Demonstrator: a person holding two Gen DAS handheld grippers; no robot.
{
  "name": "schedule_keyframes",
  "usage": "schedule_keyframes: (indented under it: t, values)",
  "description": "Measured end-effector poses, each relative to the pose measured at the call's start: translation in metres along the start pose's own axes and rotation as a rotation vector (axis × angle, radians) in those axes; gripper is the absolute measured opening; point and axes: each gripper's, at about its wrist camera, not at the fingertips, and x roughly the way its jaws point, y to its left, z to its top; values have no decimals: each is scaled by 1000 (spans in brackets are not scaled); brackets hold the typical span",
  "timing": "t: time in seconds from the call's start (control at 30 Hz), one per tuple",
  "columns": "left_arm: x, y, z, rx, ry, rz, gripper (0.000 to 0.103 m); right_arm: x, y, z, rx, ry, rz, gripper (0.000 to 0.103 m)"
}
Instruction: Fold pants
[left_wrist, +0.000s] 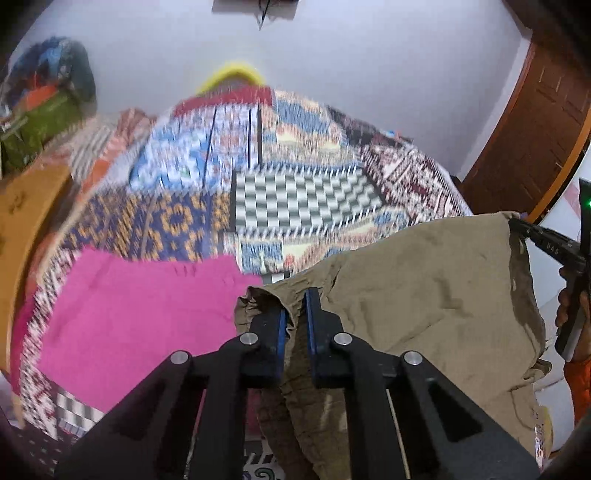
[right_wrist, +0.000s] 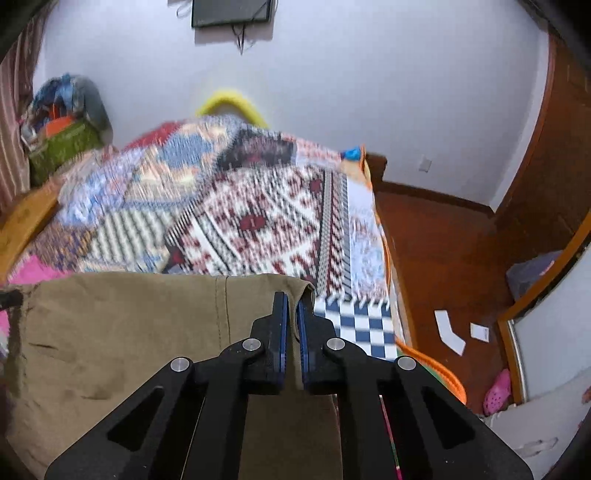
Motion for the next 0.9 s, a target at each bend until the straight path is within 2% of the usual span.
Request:
schedule_keyframes:
  t: [0.17, 0.37, 0.63, 0.9]
  values:
    - [-38, -3, 17, 1, -70, -28, 7, -41, 5, 18, 14, -86, 37, 5]
    - [-86, -11, 20, 15, -126, -76, 7, -94, 9, 15, -2, -154, 69, 5]
    - [-139, -32, -4, 78, -135, -110, 6, -160, 5, -21, 17, -186, 101, 5]
    - [-176, -46, -40, 93, -108, -113, 6, -196, 6, -58, 52, -161, 118, 5]
